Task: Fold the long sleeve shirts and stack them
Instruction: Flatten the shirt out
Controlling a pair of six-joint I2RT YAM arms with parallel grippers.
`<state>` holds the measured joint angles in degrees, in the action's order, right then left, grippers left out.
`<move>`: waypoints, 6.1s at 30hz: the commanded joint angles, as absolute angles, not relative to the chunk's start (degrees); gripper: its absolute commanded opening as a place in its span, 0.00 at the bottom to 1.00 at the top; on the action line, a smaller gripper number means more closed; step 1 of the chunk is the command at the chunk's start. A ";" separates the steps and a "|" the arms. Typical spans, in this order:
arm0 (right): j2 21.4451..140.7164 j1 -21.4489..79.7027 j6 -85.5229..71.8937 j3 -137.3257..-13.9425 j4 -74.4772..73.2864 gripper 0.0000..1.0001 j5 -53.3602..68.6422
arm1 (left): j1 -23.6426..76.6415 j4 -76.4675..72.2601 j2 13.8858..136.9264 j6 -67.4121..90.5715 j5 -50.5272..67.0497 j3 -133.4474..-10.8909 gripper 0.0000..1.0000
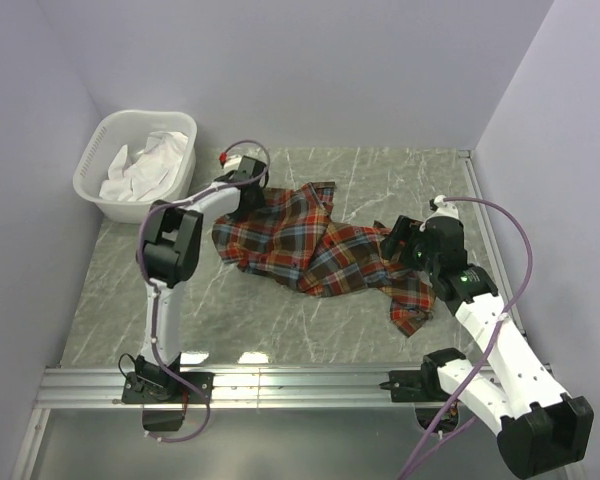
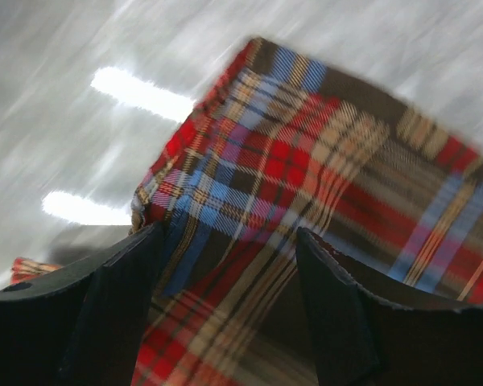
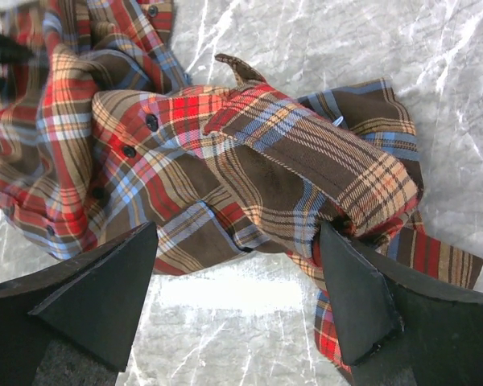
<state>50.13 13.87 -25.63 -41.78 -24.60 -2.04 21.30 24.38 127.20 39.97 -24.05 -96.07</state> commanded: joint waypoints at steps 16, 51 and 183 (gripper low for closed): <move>47.20 14.76 -23.03 -42.01 -24.52 0.86 -0.35 | 18.11 29.00 87.03 51.15 -23.91 -50.27 0.72; 60.09 18.37 -19.96 -57.29 -27.33 0.84 1.85 | 12.04 38.85 115.22 58.80 -23.91 -76.99 0.69; 61.41 11.67 -24.26 -54.38 -27.34 0.72 11.52 | 1.91 30.69 66.14 38.94 6.50 -53.96 0.99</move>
<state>55.94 9.02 -26.00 -48.71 -30.02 11.62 -1.23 35.88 60.88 42.09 3.57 -49.39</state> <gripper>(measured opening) 0.718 0.993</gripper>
